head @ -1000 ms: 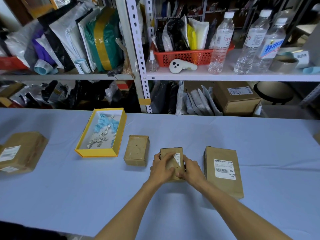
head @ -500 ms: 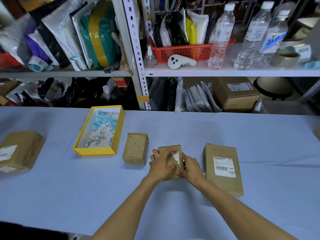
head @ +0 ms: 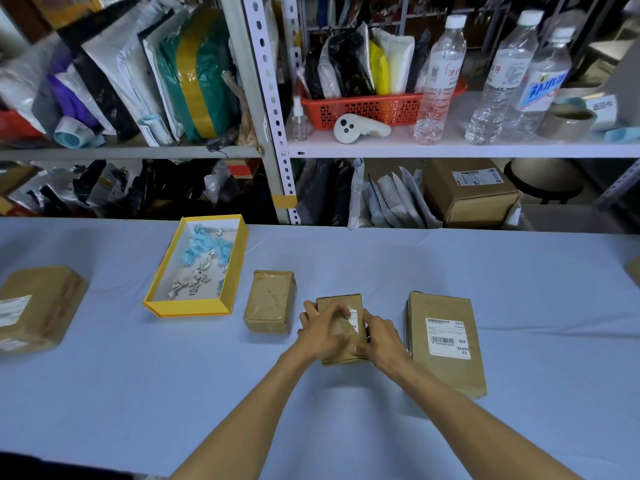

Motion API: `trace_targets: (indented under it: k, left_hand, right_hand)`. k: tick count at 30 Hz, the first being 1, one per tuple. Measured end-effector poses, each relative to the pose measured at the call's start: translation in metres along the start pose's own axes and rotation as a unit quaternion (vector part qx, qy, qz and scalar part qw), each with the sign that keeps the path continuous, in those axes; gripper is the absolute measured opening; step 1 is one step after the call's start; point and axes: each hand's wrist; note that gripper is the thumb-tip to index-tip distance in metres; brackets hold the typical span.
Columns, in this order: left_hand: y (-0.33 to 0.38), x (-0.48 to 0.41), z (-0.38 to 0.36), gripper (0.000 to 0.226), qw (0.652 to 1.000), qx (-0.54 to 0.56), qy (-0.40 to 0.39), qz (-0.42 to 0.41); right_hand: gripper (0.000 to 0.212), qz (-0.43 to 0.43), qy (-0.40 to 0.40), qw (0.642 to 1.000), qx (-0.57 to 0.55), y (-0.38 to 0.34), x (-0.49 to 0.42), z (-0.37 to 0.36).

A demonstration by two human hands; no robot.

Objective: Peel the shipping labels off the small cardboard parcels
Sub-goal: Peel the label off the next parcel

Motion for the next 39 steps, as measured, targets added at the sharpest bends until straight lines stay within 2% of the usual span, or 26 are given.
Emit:
trace_targets:
  k: [9, 19, 25, 31, 35, 39]
  left_hand:
    - [-0.002, 0.004, -0.003, 0.056, 0.999, 0.024, 0.008, -0.027]
    - [0.000, -0.002, -0.003, 0.042, 0.999, 0.012, 0.025, -0.017]
    - [0.005, -0.003, -0.007, 0.015, 0.999, -0.030, 0.016, 0.007]
    - [-0.003, -0.003, -0.008, 0.043, 0.993, 0.108, 0.040, -0.026]
    - [0.001, -0.009, -0.013, 0.038, 0.981, 0.163, 0.103, -0.013]
    - [0.004, -0.016, -0.016, 0.026, 0.983, 0.128, 0.127, -0.021]
  right_hand:
    - [0.055, 0.003, 0.000, 1.000, 0.009, -0.002, 0.000, 0.000]
    - [0.054, 0.004, 0.000, 1.000, -0.004, -0.001, 0.002, 0.000]
    - [0.052, -0.001, 0.000, 1.000, -0.006, 0.000, 0.001, 0.000]
    - [0.054, 0.000, -0.002, 1.000, -0.007, 0.001, -0.001, 0.000]
    - [0.054, 0.000, -0.004, 1.000, -0.011, 0.001, 0.000, -0.001]
    - [0.057, 0.005, -0.010, 1.000, -0.007, 0.002, 0.002, -0.002]
Point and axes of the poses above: each hand's wrist, its own x-axis away from the middle knuckle, its own z-axis out of the back of the hand, y = z × x, and after that the axes turned 1 degree about z, right-handed
